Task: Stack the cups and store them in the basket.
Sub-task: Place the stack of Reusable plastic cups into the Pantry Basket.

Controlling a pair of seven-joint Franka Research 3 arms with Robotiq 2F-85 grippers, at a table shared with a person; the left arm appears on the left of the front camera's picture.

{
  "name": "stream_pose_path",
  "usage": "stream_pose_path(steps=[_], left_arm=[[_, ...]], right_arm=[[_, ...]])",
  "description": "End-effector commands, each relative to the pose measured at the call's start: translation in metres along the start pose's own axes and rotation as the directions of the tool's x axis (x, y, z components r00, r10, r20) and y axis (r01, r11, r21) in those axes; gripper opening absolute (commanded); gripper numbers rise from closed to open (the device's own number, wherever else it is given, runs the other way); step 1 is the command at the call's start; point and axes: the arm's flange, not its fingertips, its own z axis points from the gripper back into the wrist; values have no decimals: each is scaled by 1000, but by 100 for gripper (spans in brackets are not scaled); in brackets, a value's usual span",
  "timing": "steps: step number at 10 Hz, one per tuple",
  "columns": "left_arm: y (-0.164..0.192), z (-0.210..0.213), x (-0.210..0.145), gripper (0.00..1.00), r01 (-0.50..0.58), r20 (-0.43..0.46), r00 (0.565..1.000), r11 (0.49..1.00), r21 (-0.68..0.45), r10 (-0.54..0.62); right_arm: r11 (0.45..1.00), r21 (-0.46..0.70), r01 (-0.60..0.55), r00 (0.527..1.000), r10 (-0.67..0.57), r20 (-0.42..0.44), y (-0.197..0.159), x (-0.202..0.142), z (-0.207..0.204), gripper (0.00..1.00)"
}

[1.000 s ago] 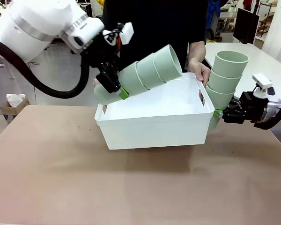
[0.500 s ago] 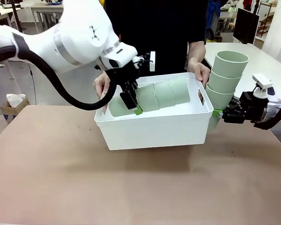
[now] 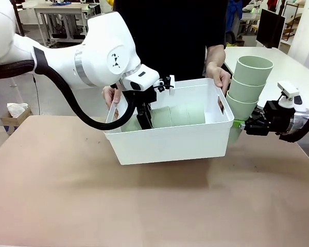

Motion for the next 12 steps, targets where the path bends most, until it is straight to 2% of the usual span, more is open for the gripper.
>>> stream_pose_path(steps=[1,3,4,7,11,12], left_arm=[[-6,-3,6,87,-11,-45,999,1000,6,11],[-8,-9,8,87,-12,-64,998,1000,1,12],[-8,-10,8,100,-21,-70,997,1000,-3,20],[-8,-8,9,100,-24,-70,997,1000,3,24],[-13,34,6,100,-6,0,1000,1000,-4,6],[-14,58,2,100,4,73,997,1000,-24,-2]], right_arm=[[1000,-15,-12,1000,12,10,-2,6,-2,85],[1000,-15,-12,1000,12,10,-2,6,-2,85],[1000,-15,-12,1000,12,10,-2,6,-2,85],[1000,-15,-12,1000,12,10,-2,6,-2,85],[1000,-15,-12,1000,12,10,-2,6,-2,85],[1000,-15,-12,1000,12,10,-2,6,-2,85]])
